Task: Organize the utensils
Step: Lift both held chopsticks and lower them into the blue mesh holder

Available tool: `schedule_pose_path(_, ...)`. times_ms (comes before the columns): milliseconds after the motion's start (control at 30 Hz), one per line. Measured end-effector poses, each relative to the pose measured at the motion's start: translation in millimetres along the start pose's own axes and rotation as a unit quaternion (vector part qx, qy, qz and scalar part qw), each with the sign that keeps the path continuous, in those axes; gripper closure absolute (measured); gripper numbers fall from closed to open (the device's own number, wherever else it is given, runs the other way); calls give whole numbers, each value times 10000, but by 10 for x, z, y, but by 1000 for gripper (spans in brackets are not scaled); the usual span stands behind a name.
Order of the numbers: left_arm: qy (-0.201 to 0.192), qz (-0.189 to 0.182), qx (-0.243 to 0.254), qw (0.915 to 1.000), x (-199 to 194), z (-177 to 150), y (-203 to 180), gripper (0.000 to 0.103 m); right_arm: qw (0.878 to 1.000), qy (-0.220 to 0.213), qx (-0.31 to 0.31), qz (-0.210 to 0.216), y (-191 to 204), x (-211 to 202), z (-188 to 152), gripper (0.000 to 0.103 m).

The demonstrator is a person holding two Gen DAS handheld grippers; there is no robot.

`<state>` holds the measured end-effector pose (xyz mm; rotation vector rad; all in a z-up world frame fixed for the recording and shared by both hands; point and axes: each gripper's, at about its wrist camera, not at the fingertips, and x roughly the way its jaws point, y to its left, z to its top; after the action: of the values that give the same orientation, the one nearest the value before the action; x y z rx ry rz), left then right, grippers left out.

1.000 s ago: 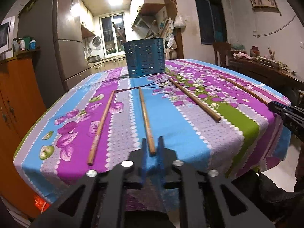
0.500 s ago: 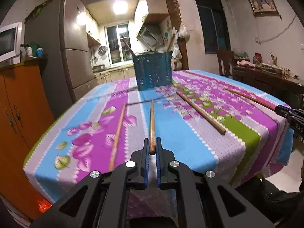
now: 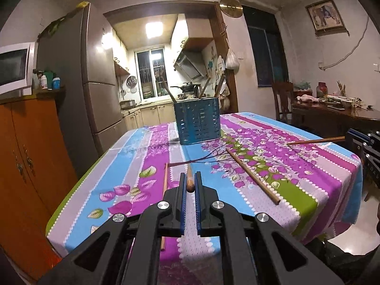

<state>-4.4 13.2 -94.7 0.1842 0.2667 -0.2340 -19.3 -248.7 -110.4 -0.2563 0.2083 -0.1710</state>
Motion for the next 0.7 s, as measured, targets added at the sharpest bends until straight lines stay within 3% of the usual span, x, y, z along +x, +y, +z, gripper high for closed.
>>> schedule_pose_path(433,-59,-288,-154,9994,130,498,187,95,9971,-412,400,496,-387,238,716,98)
schedule_pose_path(700,-298,-453,-188,9983,248,979,329,95,9943,-302,597,826,-601,527,1077,98)
